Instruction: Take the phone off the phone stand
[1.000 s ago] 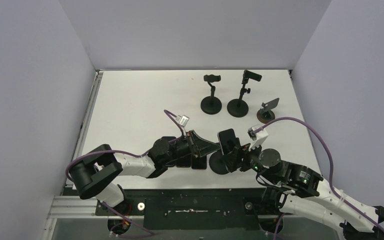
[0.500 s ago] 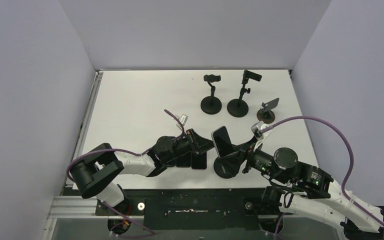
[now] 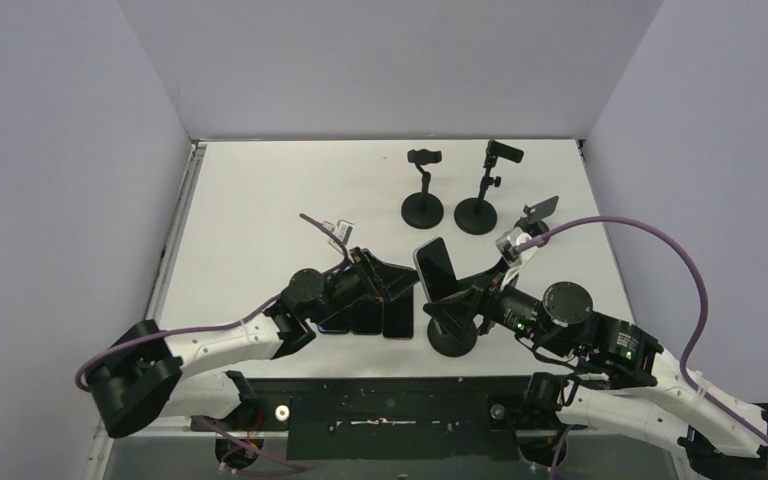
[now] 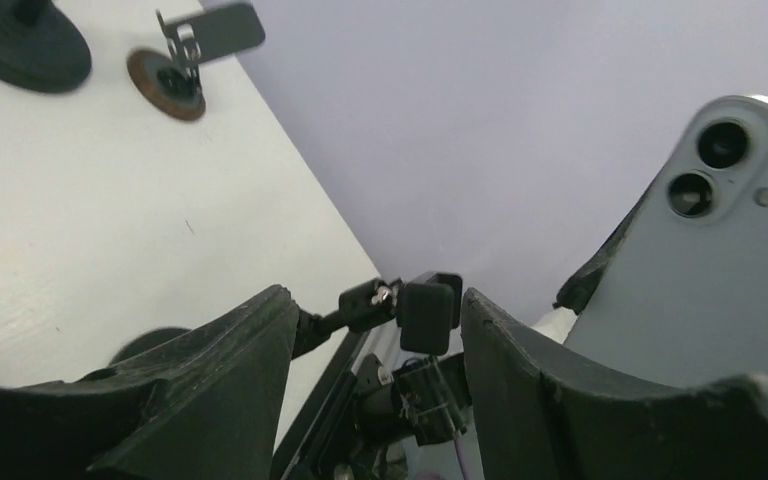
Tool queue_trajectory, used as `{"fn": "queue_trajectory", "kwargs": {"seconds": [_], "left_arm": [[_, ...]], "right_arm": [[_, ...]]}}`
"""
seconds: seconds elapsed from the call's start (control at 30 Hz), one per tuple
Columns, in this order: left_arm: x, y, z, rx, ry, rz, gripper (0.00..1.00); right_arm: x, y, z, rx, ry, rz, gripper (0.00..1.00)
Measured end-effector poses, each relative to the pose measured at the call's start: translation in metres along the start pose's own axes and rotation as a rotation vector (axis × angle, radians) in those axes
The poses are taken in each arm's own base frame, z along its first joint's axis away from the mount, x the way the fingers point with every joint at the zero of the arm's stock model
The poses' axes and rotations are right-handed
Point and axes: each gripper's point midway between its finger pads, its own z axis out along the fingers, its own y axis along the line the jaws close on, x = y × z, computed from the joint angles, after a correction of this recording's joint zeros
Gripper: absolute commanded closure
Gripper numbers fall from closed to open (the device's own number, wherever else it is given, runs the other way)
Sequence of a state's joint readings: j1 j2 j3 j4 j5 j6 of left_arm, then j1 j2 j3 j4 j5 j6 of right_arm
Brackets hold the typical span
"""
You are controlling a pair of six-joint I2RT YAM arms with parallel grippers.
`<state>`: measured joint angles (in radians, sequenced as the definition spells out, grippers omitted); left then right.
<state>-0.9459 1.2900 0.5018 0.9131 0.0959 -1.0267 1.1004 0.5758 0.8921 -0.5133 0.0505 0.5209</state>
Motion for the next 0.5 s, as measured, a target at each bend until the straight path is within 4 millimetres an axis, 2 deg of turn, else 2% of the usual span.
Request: {"fn": "queue_trajectory", "kwargs": {"seconds": [0.17, 0.27, 0.4, 0.5], "left_arm": [[-0.042, -0.021, -0.025, -0.036, -0.127, 0.151, 0.30], [-0.063, -0.030, -0.042, -0.063, -0.191, 0.262, 0.27], [-0.075, -0.038, -0.051, -0.091, -0.191, 0.390, 0.25], [-0.078, -0.049, -0.049, -0.089, -0.153, 0.462, 0.19]], "right_arm": [[-0.032, 0.007, 0.011, 0.030, -0.065, -0.004, 1.00], [-0.045, 0.008, 0.022, 0.055, -0.094, -0.001, 1.00], [-0.055, 0.007, 0.039, 0.092, -0.114, 0.001, 1.00], [-0.054, 0.003, 0.057, 0.131, -0.104, 0.000, 1.00]]}}
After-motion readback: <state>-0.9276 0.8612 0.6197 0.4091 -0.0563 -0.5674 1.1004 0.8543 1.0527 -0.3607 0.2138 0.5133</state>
